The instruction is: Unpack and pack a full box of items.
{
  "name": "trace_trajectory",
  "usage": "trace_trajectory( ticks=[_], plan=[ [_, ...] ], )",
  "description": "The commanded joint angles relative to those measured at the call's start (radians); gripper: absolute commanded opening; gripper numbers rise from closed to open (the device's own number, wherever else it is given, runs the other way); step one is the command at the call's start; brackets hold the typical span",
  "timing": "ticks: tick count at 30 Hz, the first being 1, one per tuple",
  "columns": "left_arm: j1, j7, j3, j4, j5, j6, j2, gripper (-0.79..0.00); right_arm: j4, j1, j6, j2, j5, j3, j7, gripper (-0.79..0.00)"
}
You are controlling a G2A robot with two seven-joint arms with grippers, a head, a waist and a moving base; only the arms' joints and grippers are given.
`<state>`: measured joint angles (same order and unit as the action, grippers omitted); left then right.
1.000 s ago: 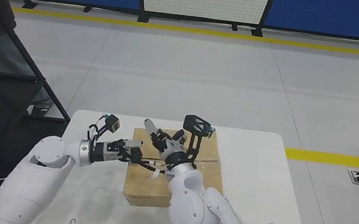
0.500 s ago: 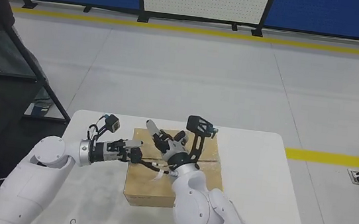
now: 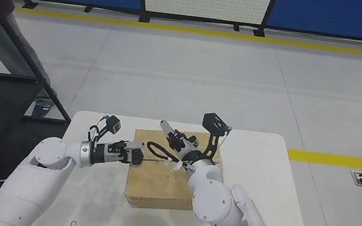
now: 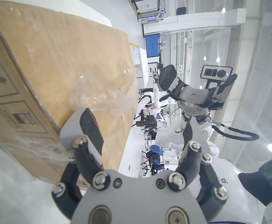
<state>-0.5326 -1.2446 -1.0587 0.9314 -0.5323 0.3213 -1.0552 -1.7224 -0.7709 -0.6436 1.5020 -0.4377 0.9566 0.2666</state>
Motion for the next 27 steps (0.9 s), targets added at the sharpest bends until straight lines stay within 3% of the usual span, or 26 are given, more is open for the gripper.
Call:
trace_trajectory(
  ticks=[1, 6, 13, 25, 27],
  plan=[
    [0.0, 0.0, 0.0, 0.0, 0.0, 0.0, 0.0, 0.0, 0.005, -0.004, 0.055, -0.003, -0.023, 0.003, 0.011, 0.0],
    [0.0, 0.0, 0.0, 0.0, 0.0, 0.0, 0.0, 0.0, -0.006, 0.016, 0.173, -0.028, -0.102, 0.066, 0.183, 0.0],
    [0.0, 0.0, 0.0, 0.0, 0.0, 0.0, 0.0, 0.0, 0.039, 0.099, 0.476, -0.083, -0.093, 0.217, 0.701, 0.0],
    [0.0, 0.0, 0.0, 0.0, 0.0, 0.0, 0.0, 0.0, 0.051, 0.106, 0.476, -0.087, -0.1, 0.231, 0.729, 0.0],
    [0.0, 0.0, 0.0, 0.0, 0.0, 0.0, 0.0, 0.0, 0.074, 0.112, 0.562, -0.087, -0.074, 0.204, 0.771, 0.0]
  ],
)
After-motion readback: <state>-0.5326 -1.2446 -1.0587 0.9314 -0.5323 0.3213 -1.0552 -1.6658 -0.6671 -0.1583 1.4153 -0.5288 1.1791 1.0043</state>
